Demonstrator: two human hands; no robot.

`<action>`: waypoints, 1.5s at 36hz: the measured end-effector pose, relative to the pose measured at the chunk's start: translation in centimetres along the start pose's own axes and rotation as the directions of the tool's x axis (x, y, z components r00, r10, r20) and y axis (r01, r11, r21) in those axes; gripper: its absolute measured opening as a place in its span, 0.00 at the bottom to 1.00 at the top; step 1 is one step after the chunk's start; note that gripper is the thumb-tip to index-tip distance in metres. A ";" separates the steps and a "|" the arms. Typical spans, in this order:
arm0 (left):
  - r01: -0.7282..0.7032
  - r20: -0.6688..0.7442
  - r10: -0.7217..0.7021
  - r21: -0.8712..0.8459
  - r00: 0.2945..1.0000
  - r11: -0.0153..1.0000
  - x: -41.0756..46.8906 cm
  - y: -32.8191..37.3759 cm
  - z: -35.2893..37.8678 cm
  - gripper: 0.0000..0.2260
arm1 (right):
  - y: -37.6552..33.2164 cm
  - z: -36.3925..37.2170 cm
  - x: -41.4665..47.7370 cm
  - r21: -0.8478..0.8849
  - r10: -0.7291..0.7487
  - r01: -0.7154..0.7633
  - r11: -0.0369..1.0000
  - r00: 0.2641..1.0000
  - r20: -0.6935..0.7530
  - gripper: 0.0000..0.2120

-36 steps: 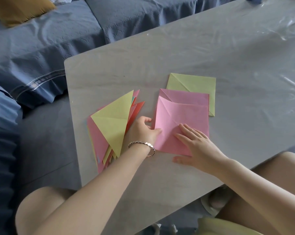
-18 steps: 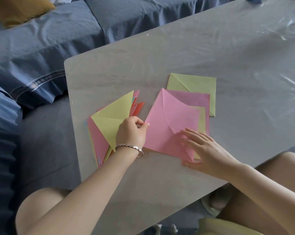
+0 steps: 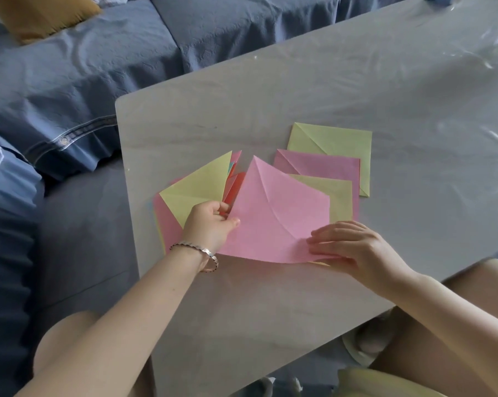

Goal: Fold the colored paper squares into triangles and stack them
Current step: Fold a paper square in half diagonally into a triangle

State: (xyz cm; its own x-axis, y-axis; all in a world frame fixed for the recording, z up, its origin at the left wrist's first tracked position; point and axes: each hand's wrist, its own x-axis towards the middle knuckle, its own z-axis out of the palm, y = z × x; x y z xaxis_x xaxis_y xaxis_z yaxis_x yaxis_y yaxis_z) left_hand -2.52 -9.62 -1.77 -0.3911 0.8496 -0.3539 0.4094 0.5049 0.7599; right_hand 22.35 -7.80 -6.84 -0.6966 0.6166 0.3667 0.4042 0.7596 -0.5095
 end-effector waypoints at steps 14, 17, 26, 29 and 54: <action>-0.343 0.186 0.306 0.218 0.934 0.913 -1.2 -0.3 0.0 0.10 | -2.7 -2.7 2.2 0.415 0.354 -0.285 0.864 0.930 -0.100 0.07; -0.380 0.280 0.325 0.174 0.903 0.908 -1.8 -0.2 -0.2 0.10 | -2.6 -2.9 3.2 0.393 0.394 -0.315 0.864 0.909 -0.137 0.04; -0.348 0.305 0.292 0.147 0.907 0.926 -2.6 -0.3 -0.4 0.05 | -3.4 -1.9 3.9 0.470 0.549 -0.463 0.752 0.833 -0.059 0.17; -0.382 0.173 0.362 0.096 0.916 0.919 -3.3 0.5 -0.2 0.05 | -4.1 -1.6 4.0 0.509 0.584 -0.473 0.719 0.808 -0.075 0.17; -0.499 -0.178 0.475 -0.132 0.862 0.857 -7.2 3.2 1.0 0.12 | -8.9 -2.3 5.1 0.721 0.695 -0.377 0.582 0.691 -0.200 0.08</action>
State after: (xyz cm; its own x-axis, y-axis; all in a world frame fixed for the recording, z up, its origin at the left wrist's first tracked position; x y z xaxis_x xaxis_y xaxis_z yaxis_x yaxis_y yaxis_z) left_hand 2.43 -13.99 2.63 -0.2894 0.9449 0.1528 0.4372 -0.0115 0.8993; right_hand 16.58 -10.99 1.37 -0.0818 0.9951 0.0552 0.0705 0.0610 -0.9956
